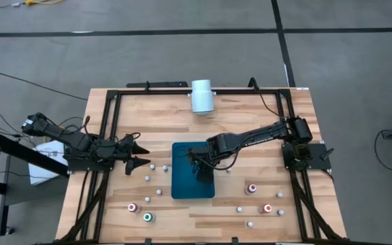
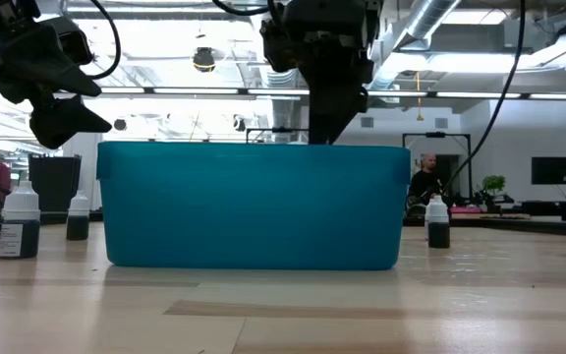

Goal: Pick & Place food coloring
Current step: Put the small green food coloring bottle into the blue bin

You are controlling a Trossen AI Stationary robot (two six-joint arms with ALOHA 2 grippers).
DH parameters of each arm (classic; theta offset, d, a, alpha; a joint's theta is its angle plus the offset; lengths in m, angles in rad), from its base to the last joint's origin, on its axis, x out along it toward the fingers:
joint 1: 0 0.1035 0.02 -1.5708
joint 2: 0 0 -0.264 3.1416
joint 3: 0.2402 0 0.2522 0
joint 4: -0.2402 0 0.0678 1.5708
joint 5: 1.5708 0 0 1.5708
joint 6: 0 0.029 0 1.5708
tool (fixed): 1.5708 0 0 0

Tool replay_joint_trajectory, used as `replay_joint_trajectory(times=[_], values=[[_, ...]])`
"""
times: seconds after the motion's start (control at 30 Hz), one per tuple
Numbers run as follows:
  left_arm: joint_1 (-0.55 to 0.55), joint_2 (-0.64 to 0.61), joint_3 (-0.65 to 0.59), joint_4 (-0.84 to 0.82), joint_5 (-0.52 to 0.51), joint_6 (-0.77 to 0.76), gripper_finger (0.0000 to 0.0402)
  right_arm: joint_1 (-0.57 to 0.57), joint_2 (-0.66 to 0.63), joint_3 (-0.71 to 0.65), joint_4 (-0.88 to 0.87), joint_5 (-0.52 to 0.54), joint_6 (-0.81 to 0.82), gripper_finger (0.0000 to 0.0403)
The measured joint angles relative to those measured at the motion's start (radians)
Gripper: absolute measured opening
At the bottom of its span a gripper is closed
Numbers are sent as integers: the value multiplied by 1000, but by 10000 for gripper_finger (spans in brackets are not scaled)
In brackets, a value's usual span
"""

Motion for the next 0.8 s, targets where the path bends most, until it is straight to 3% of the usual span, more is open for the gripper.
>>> replay_joint_trajectory(times=[0.37, 0.8], values=[[0, 0, 0, 0, 0, 0, 252, 1, 4, 0, 43, 7, 0, 71], [0, 0, 0, -4, 0, 0, 252, 9, 111, 2, 19, -15, -3, 71]])
